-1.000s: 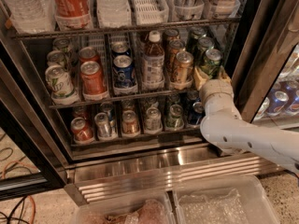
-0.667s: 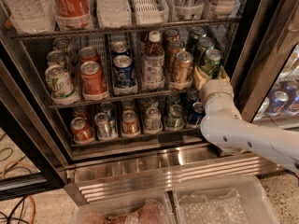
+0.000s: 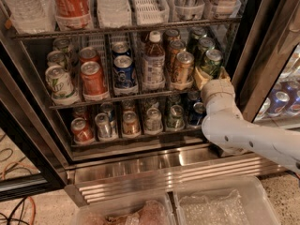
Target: Pick green can from middle shelf of fridge
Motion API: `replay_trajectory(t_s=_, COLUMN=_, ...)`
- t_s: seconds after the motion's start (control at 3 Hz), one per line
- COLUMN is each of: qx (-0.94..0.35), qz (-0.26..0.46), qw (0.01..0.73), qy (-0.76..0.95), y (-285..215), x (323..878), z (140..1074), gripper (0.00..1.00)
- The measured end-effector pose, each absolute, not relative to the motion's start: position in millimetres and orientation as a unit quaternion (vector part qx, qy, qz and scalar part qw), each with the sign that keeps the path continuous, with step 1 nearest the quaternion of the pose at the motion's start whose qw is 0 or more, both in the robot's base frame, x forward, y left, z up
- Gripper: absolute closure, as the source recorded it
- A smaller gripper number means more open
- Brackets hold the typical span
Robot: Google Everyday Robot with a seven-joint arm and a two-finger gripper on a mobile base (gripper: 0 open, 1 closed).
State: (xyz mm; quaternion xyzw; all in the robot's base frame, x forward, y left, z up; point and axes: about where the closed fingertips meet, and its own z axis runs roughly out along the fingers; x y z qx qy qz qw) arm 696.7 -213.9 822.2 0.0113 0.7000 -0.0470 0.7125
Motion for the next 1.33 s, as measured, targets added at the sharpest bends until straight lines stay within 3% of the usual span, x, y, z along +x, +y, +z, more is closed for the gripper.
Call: replay_trajectory(t_s=1.33, qx=0.015, qz=-0.069, qw=0.703, qy=0.707, y=-221.3, x=695.2, z=842.7, gripper=1.0)
